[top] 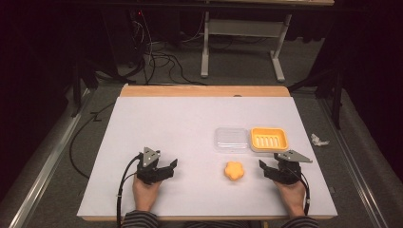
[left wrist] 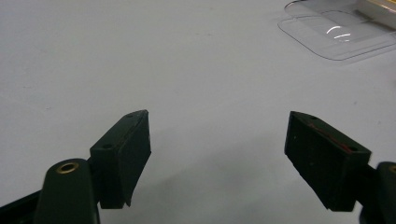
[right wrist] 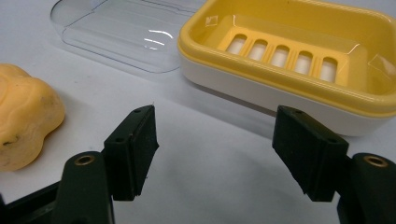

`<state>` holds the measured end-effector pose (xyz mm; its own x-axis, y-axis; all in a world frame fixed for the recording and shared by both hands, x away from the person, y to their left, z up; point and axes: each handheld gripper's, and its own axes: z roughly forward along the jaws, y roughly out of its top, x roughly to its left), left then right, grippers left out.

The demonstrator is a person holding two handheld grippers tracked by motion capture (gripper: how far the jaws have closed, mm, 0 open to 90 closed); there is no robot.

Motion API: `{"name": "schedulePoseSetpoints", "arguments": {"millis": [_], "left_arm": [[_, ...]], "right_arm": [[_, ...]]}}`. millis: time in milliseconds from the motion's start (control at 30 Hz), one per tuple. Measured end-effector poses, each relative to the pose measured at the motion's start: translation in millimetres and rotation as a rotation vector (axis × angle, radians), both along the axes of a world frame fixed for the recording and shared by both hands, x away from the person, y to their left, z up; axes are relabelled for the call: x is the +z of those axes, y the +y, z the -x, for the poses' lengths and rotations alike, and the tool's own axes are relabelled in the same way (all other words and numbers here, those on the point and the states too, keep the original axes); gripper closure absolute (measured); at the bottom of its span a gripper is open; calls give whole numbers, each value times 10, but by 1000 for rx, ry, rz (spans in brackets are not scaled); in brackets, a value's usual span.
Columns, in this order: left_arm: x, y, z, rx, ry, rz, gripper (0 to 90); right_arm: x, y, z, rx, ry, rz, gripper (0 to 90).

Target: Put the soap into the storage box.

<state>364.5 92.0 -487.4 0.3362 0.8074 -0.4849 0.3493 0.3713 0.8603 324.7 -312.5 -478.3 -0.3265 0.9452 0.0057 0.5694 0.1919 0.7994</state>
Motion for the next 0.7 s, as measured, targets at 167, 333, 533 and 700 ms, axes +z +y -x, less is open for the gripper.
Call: {"name": "schedulePoseSetpoints", "arguments": {"millis": [167,333,533,700], "left_arm": [[0,1,0,-1,1,1,234],[0,0,-1,-1,2,2,234],[1,1,0,-1,1,1,233],[1,1,0,-2,0,2,233]], "right_arm": [[0,0,9,1,-10,2,338],[2,-2,14,3,-16,-1,346],[3,-4,12,7,-15,-4,341],[10,-30,5,5,-15,-20,327]]}}
